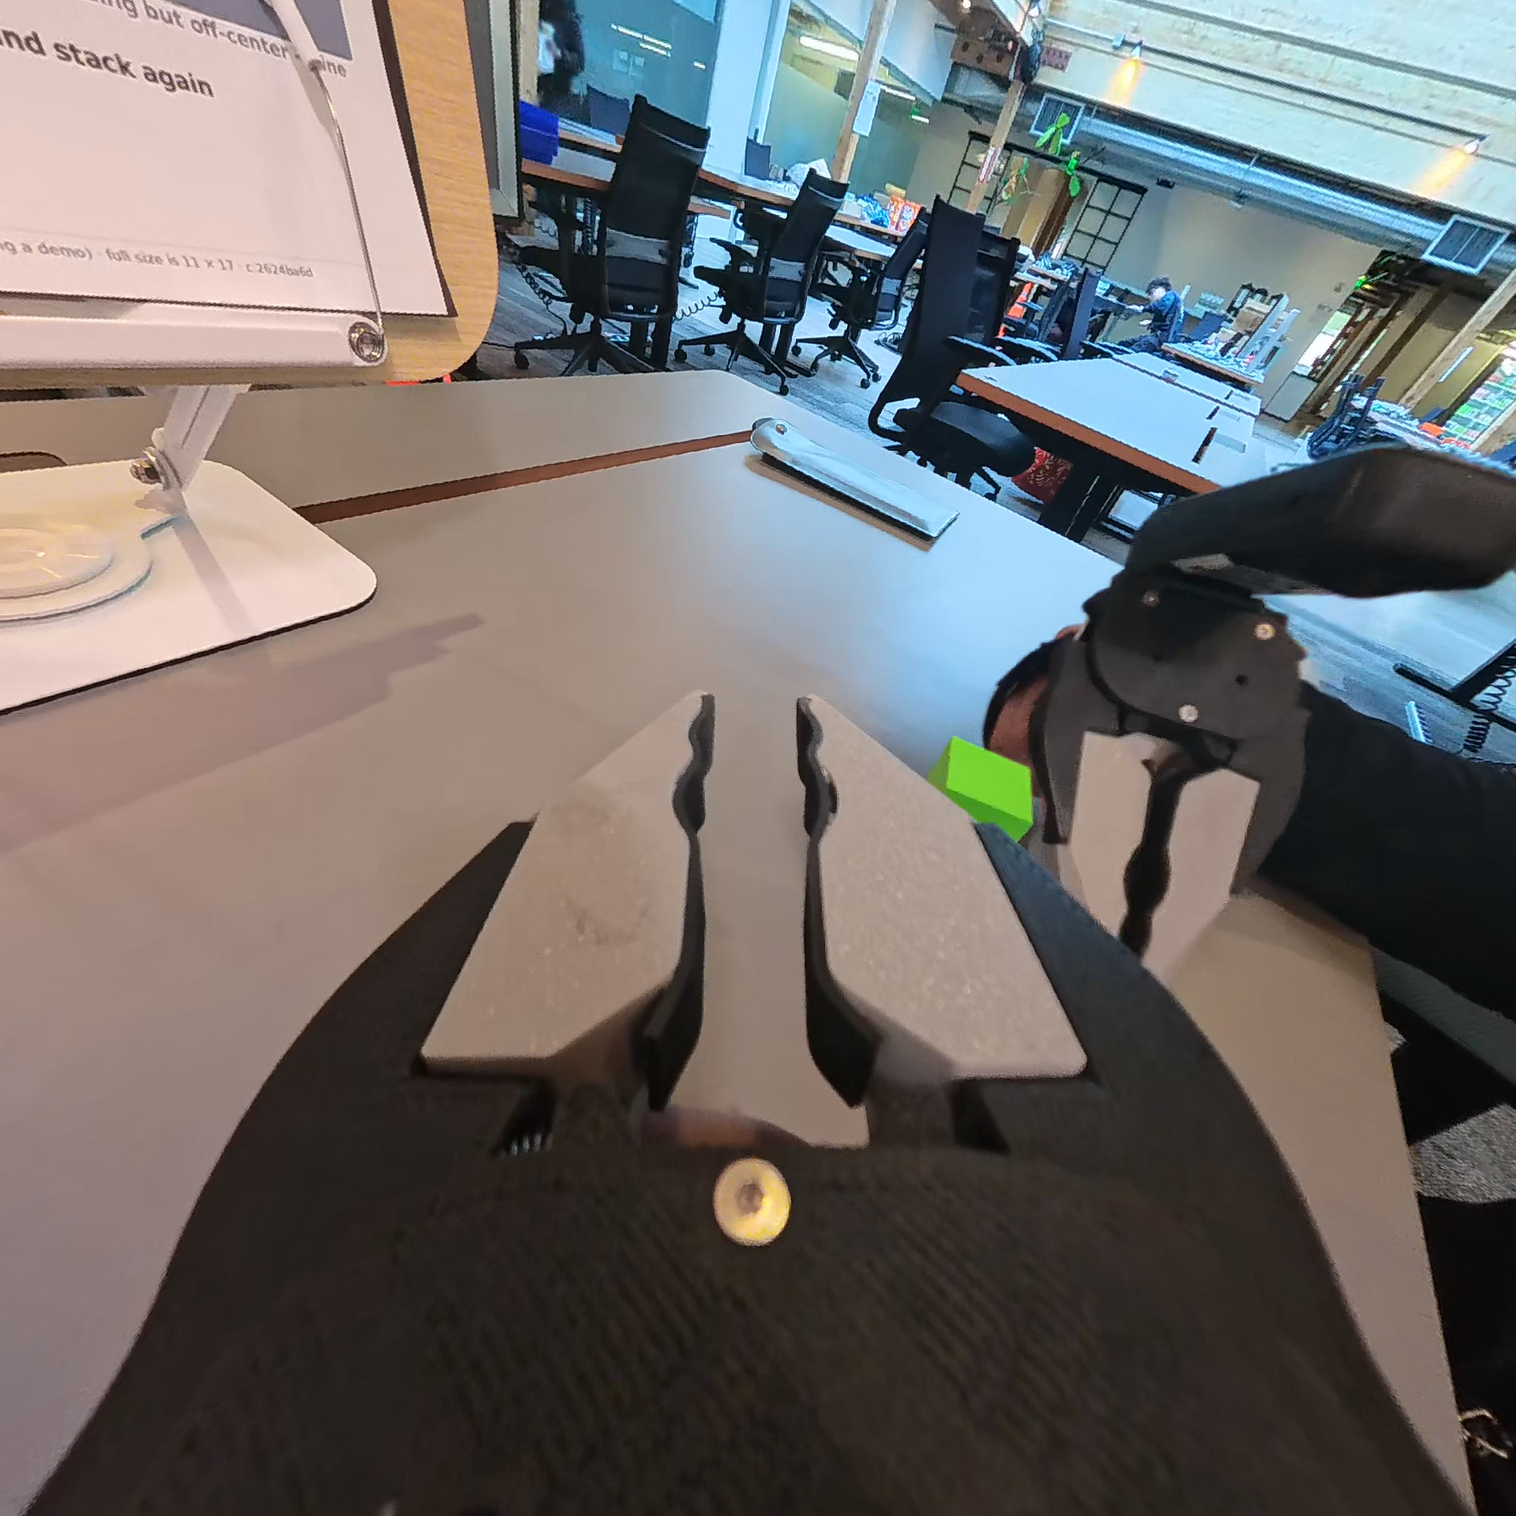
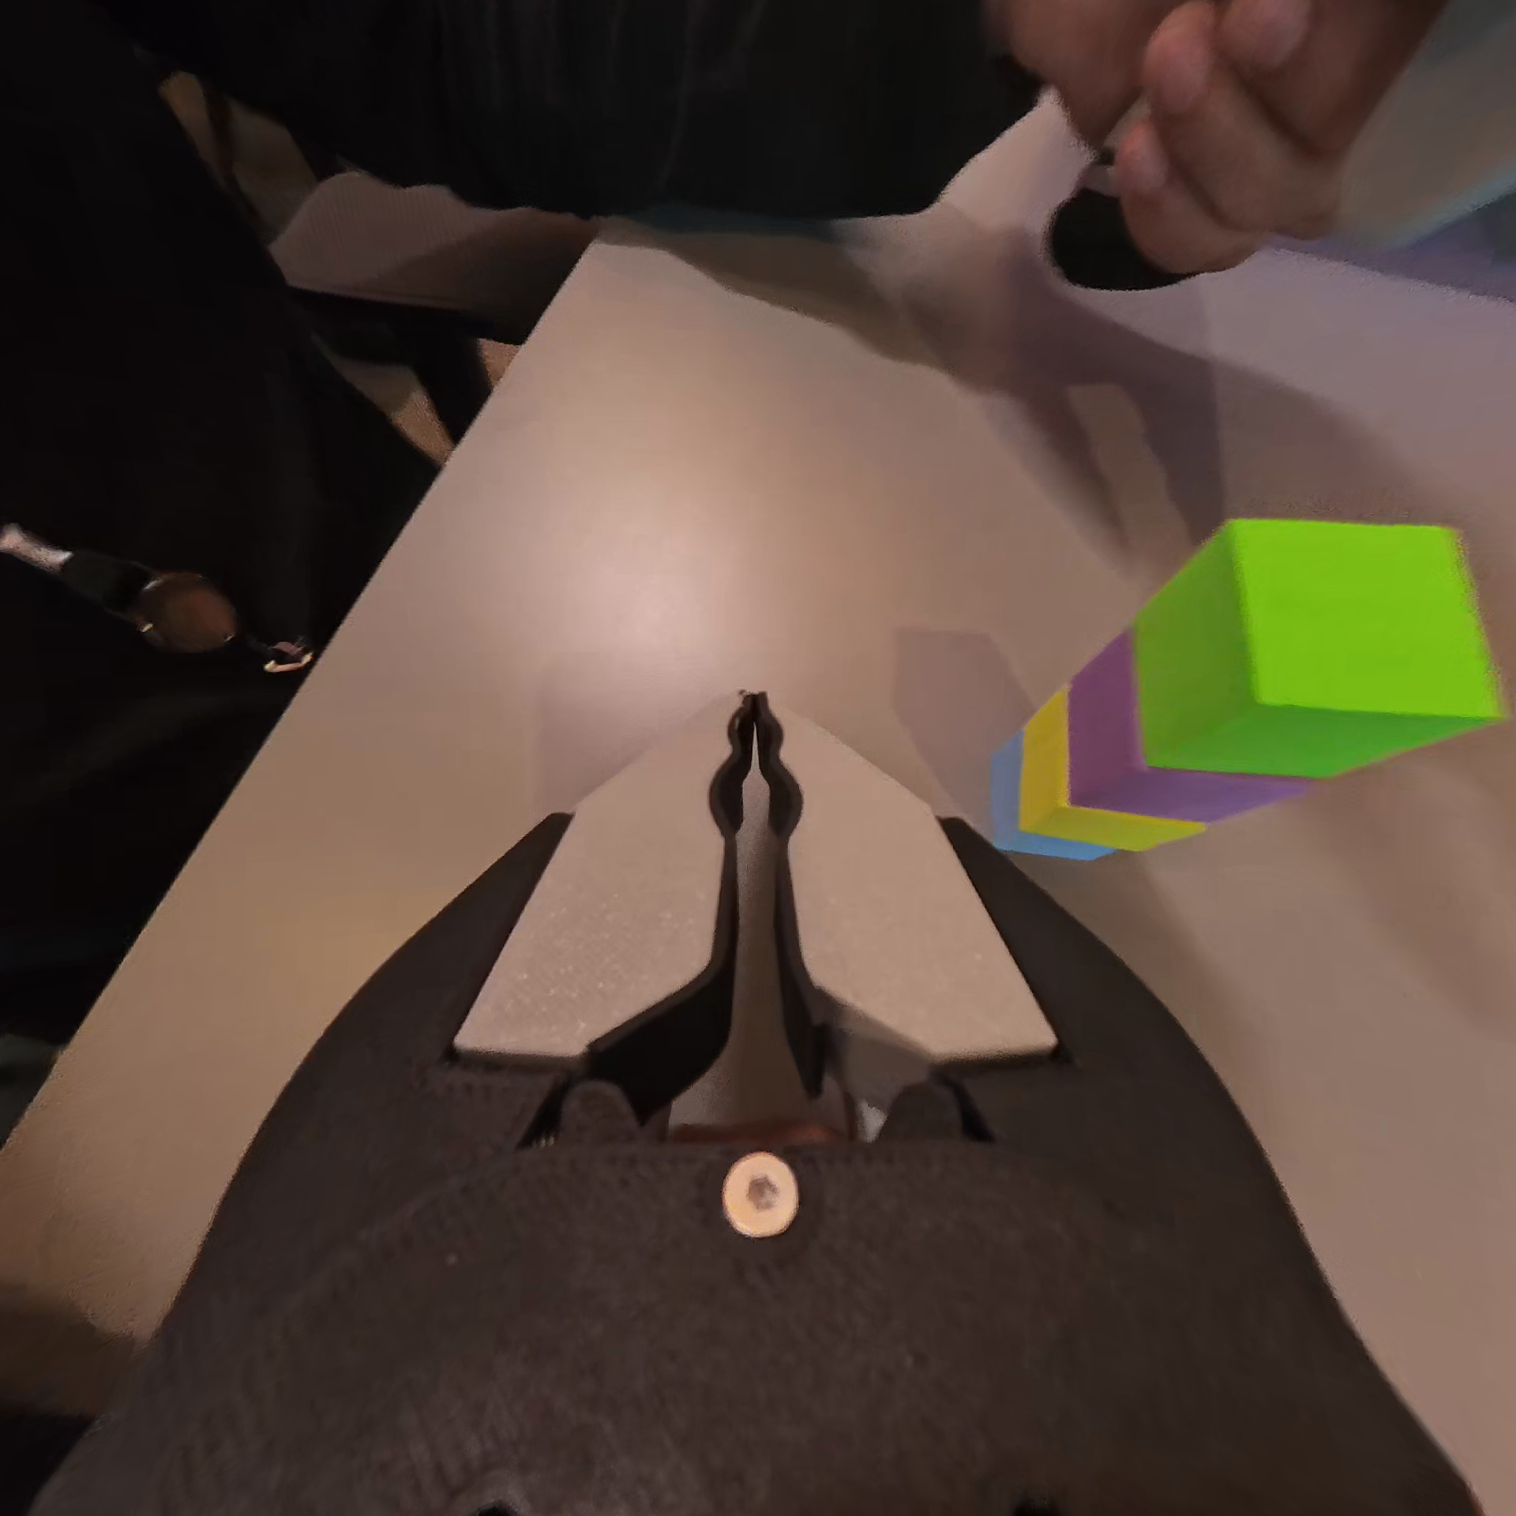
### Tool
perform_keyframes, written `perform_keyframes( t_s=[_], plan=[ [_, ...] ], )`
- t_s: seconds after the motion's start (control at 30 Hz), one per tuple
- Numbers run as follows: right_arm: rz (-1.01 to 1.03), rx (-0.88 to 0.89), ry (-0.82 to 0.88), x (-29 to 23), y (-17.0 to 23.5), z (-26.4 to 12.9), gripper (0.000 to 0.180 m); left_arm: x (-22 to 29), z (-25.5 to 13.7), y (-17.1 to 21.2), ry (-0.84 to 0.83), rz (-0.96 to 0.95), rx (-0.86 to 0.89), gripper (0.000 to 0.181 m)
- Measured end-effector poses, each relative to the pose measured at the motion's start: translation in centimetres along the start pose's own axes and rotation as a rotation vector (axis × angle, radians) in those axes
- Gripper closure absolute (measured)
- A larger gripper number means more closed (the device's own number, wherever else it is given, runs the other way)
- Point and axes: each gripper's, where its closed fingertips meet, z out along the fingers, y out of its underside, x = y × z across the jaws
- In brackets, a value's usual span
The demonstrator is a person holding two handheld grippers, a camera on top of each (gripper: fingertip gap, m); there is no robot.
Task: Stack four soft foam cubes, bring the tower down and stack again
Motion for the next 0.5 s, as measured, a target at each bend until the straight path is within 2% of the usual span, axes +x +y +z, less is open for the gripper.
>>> perform_keyframes(
  t_s=[0.1,0.2,0.3,0.4,0.5],
  plan=[
    [0.05,-0.074,0.129,1.8,0.3,-0.7,0.18,0.0,-0.1,-0.1,-0.001,0.004,0.004,0.163],
    [-0.005,-0.117,0.237,2.9,0.2,-0.7,0.18,0.1,-0.1,-0.2,0.002,0.002,0.007,0.163],
    [-0.076,-0.132,0.422,5.2,-0.4,-1.2,0.18,0.1,0.0,-0.1,0.001,0.004,0.001,0.163],
    [-0.159,-0.118,0.678,8.1,-1.6,-3.5,0.18,0.1,0.0,-0.1,-0.002,0.007,0.002,0.163],
    [-0.222,-0.062,0.797,8.7,-3.2,-5.3,0.18,-0.1,-0.1,-0.2,-0.007,0.002,0.007,0.163]
  ],
)
